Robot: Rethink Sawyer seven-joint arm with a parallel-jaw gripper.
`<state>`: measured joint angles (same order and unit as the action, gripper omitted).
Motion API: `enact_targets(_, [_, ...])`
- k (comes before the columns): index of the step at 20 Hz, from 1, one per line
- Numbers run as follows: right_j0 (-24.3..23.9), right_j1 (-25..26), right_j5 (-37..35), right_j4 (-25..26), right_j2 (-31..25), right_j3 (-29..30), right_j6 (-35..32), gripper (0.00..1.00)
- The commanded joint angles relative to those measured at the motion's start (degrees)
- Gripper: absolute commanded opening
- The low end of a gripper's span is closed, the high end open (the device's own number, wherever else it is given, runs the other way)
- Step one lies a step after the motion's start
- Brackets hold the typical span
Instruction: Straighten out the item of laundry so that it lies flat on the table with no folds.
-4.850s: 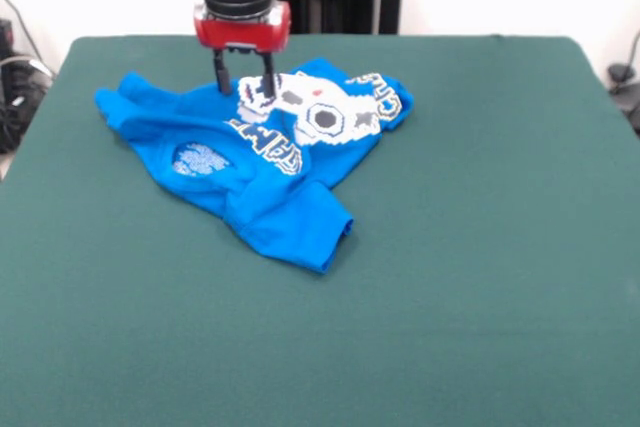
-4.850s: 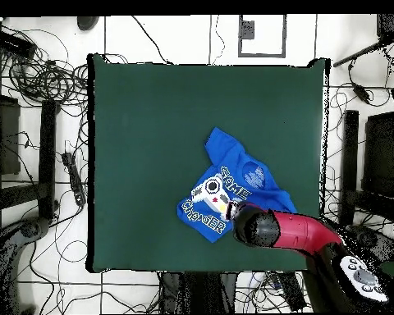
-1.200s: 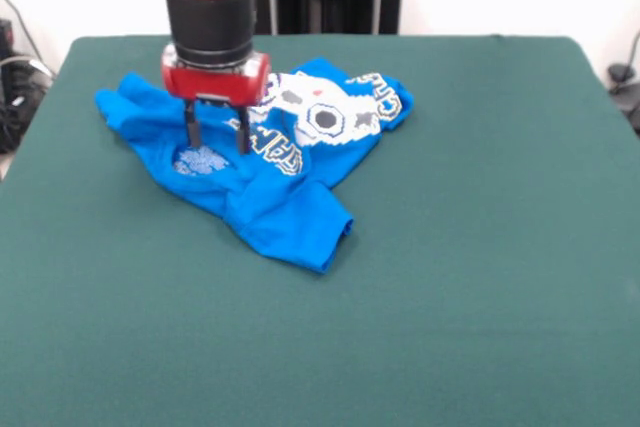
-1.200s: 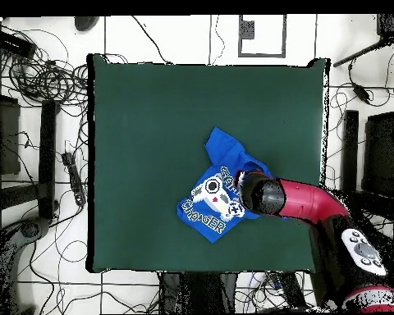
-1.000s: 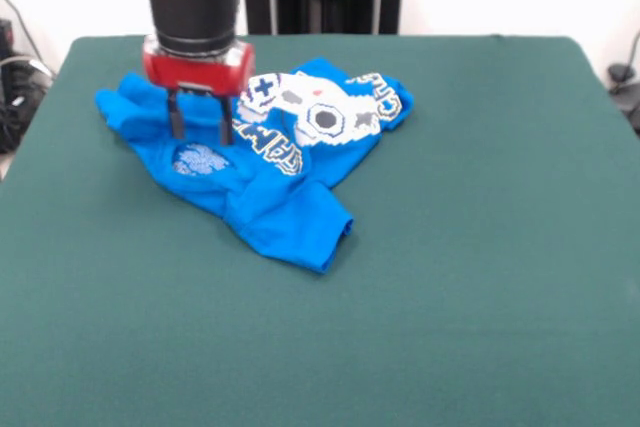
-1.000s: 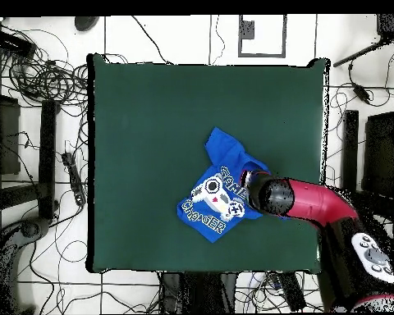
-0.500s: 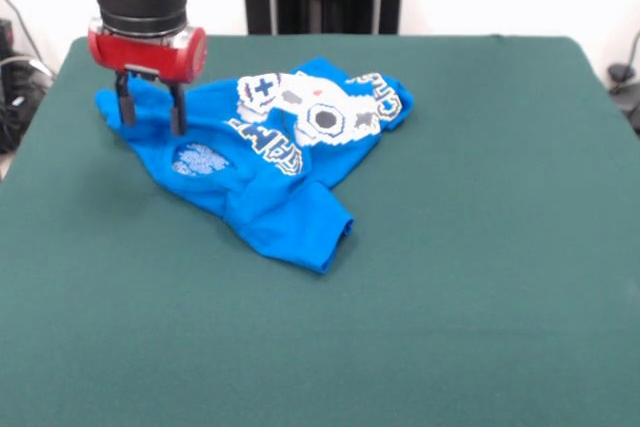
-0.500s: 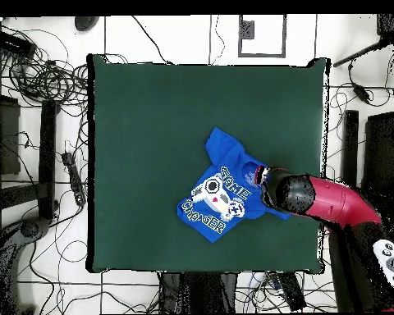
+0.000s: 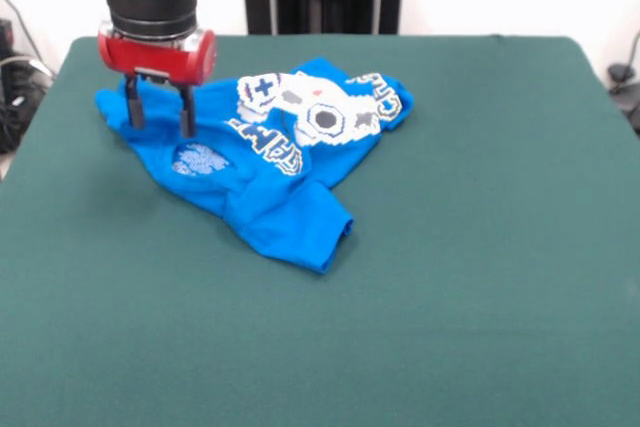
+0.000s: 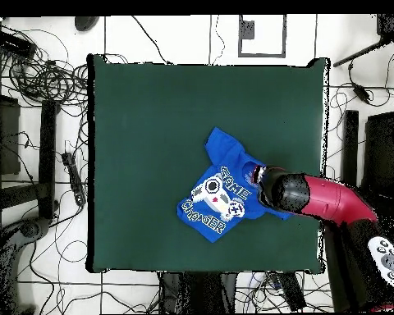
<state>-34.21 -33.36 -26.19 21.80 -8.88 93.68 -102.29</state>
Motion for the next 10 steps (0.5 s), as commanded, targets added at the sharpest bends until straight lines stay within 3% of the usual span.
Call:
enact_targets(1, [3.67,5.33,2.54,-0.28,-3.27,0.98,-5.22,1.00])
enact_targets(10, [4.39,8.22,2.46,-0.26,-3.05,-1.68,-5.05,1.00])
